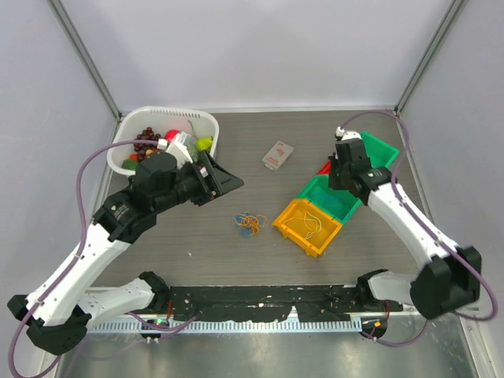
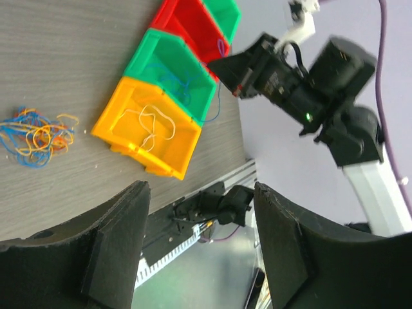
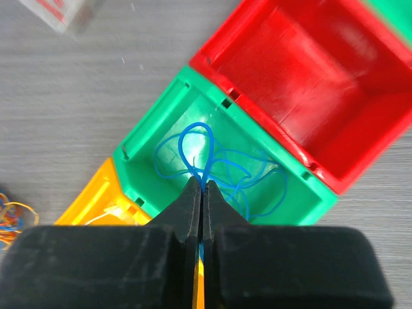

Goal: Untangle the cables

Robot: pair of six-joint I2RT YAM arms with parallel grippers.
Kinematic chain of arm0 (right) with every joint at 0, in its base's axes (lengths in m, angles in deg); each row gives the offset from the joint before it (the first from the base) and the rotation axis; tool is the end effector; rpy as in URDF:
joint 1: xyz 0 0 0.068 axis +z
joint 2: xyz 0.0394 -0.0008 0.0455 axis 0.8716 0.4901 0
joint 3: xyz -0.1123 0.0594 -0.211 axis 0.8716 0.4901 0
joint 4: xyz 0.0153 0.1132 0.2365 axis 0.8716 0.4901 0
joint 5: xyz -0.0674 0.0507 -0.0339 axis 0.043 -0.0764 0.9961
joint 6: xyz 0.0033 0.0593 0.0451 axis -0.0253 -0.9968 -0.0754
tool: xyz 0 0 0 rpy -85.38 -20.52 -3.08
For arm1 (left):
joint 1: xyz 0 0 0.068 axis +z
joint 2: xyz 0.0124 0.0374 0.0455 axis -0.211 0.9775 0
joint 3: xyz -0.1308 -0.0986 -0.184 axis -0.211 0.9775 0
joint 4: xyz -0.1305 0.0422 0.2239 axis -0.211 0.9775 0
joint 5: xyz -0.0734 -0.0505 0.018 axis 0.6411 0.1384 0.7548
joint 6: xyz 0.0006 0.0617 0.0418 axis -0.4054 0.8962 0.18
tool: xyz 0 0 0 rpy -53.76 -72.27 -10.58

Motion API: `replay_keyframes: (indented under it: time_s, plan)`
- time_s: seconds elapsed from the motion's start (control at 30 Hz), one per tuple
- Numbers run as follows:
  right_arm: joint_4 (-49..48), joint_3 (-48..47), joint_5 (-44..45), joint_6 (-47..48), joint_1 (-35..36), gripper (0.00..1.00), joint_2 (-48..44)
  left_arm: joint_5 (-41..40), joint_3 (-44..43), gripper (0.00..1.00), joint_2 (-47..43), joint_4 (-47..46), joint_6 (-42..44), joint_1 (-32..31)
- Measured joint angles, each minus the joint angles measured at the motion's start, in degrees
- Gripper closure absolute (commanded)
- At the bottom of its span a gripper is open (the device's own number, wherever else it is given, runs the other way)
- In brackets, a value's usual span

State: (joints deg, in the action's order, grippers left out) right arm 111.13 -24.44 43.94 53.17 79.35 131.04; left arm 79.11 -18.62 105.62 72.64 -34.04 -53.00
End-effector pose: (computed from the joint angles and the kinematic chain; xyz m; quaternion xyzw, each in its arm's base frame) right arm 0.2724 0.0771 0.2608 0.0062 0.9113 0.0095 0.4116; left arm 0.1689 -0.1530 0.3884 -0.1083 0.8147 -0.4596 0.3366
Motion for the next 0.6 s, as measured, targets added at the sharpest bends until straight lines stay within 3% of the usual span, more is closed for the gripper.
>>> replay_keyframes:
  time_s: [0.2, 0.37, 0.6]
  plan:
    - [2.27, -1.73, -6.45, 0.39, -0.55, 1.00, 17.84, 1.66, 6.93, 0.32, 1.09, 0.07, 1.25, 0.00]
    - [6.49, -7.85, -6.47, 0.35, -0.61, 0.96, 28.52, 3.23, 10.27, 0.35, 5.18, 1.92, 4.55, 0.00]
    - [8.37, -12.55, -5.07, 0.37, -0.61, 0.95, 31.39, 4.07, 11.72, 0.38, 12.22, 3.65, 8.94, 0.00]
